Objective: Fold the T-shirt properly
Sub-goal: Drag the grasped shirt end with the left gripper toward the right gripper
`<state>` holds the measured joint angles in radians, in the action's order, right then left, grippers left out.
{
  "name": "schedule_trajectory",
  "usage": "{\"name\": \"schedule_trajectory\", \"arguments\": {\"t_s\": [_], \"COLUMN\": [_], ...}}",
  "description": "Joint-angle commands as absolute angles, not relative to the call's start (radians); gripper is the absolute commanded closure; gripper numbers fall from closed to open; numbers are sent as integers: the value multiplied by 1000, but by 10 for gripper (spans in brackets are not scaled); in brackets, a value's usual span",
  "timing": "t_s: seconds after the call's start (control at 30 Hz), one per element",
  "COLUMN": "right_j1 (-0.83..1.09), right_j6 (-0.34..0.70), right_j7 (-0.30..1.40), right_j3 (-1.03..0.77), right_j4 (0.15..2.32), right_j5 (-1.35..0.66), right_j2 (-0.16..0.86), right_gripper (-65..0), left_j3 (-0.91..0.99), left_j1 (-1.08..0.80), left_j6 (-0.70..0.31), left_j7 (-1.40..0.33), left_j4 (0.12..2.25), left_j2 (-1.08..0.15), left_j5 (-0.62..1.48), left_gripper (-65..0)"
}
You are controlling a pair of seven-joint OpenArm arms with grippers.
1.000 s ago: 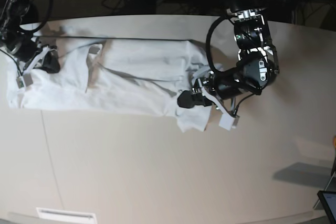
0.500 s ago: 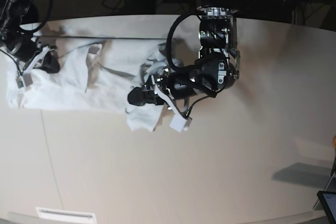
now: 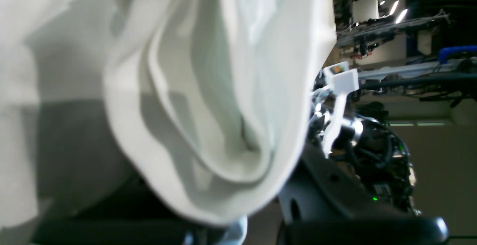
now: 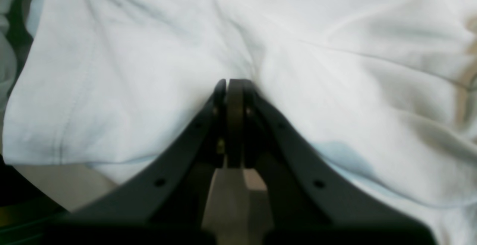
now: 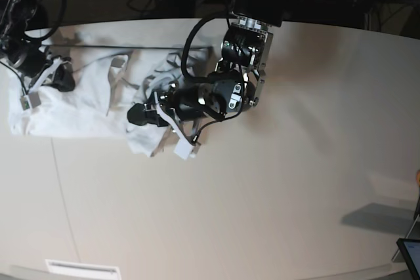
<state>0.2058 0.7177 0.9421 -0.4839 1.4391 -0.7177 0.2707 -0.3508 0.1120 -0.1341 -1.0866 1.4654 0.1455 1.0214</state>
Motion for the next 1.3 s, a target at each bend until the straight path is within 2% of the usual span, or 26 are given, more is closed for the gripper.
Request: {"name": "schedule_trajectory", "arguments": {"t_s": [0.0, 0.2, 0.43, 0.6, 0.67, 0.83, 0.9, 1.03, 1.13, 1.27], "right_j1": [216, 214, 209, 209, 209, 208, 208, 206, 206, 206], "right_j6": [698, 698, 698, 698, 698, 698, 698, 698, 698, 698], "right_j7": [995, 995, 995, 995, 995, 993, 993, 993, 992, 993], "right_j3": [-486, -486, -486, -486, -486, -486, -486, -486, -486, -486], "right_j4": [1435, 1435, 1435, 1434, 1434, 1434, 1434, 1434, 1434, 1434], "right_j5": [-644, -644, -644, -644, -644, -644, -644, -644, -644, -644], "right_j2": [283, 283, 283, 283, 283, 283, 283, 283, 283, 283], "right_gripper": [0, 0, 0, 0, 0, 0, 0, 0, 0, 0], "left_j3": [-354, -354, -363, -421, -435, -427, -430, -455, -470, -458], "left_j1": [140, 162, 213, 232, 232, 232, 234, 263, 280, 309], "left_j6": [-147, -148, -148, -148, -148, -150, -157, -309, -414, -433], "left_j7": [-1075, -1076, -1076, -1076, -1076, -1075, -1075, -1076, -1078, -1082], "left_j4": [1469, 1419, 1357, 1343, 1346, 1348, 1349, 1351, 1343, 1349], "left_j2": [157, 157, 157, 157, 157, 157, 157, 157, 157, 157], "left_j5": [1047, 1050, 1184, 1199, 1199, 1201, 1202, 1216, 1305, 1425], "left_gripper": [0, 0, 0, 0, -57, -301, -371, -383, -383, -381]}}
